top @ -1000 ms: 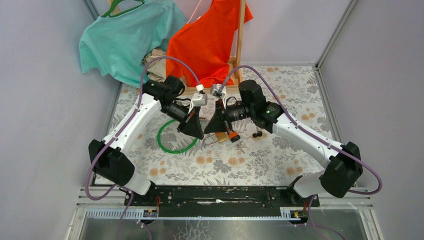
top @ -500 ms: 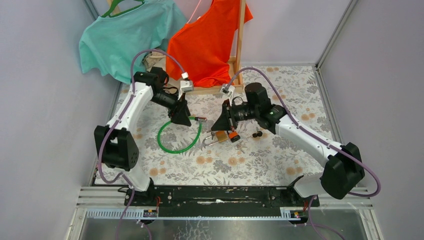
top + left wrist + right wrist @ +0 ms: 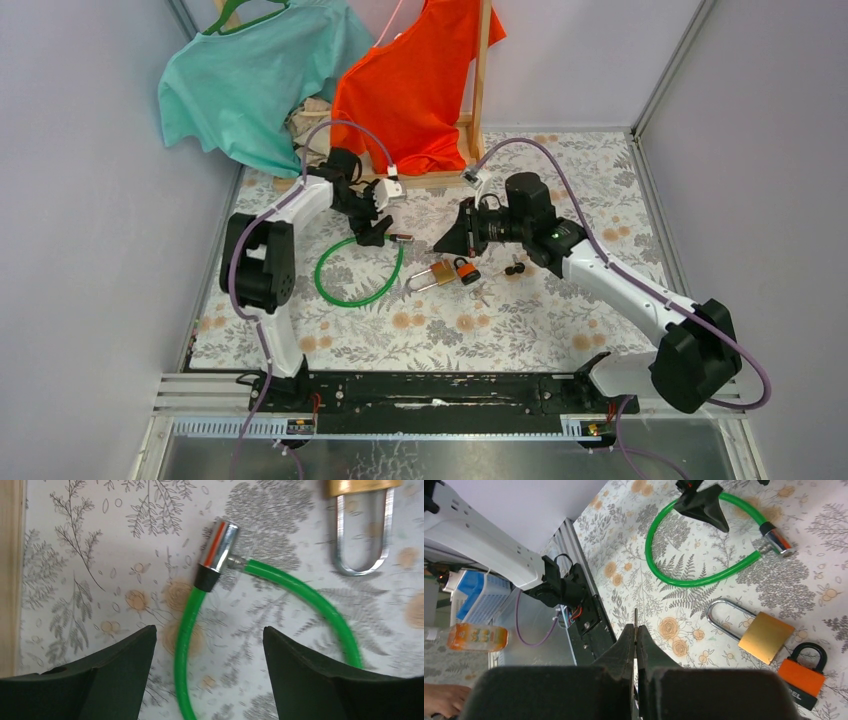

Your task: Unlock with the key

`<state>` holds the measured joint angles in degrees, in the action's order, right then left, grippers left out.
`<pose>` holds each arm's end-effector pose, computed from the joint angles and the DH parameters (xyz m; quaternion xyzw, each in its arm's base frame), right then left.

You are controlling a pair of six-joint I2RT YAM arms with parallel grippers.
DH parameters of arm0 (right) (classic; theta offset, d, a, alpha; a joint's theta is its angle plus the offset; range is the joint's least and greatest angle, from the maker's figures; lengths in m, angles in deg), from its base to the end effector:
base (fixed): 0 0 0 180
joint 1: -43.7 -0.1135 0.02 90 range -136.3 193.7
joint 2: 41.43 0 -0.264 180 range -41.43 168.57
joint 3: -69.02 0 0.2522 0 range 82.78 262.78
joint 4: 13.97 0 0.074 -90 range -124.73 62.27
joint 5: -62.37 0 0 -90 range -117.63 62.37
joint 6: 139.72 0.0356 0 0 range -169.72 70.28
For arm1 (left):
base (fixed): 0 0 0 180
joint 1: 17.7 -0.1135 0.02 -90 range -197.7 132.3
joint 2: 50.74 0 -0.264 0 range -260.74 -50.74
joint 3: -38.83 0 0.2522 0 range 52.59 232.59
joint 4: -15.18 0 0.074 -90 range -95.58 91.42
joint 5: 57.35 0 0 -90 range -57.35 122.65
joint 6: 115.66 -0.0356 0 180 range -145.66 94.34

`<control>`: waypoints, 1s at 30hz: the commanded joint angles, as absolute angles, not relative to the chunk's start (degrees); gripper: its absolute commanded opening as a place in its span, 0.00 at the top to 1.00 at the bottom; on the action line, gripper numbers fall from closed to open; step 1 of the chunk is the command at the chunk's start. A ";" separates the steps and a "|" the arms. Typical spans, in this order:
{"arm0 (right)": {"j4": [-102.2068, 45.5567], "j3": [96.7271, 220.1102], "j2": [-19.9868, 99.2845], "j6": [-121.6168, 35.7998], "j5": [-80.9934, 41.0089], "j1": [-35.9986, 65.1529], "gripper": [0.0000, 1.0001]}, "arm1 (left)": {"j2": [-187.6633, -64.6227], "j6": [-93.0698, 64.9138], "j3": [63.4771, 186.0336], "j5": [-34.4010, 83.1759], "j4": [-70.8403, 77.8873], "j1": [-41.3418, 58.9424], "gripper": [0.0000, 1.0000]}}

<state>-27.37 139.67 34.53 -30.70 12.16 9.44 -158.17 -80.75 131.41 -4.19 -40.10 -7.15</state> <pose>0.2377 0.1894 0.3138 -0.2979 0.7311 0.4929 0.3658 0.3674 -0.0901 0.2044 0.5523 0.7558 -0.2260 0.2694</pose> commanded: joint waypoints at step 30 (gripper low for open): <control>-28.38 143.21 34.03 -28.56 7.13 12.54 1.00 | -153.19 -95.54 115.01 6.99 -15.38 -0.57 0.88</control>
<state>-28.64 141.04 35.91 -27.35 9.27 12.00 -157.43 -97.38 116.35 4.62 -17.39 -0.79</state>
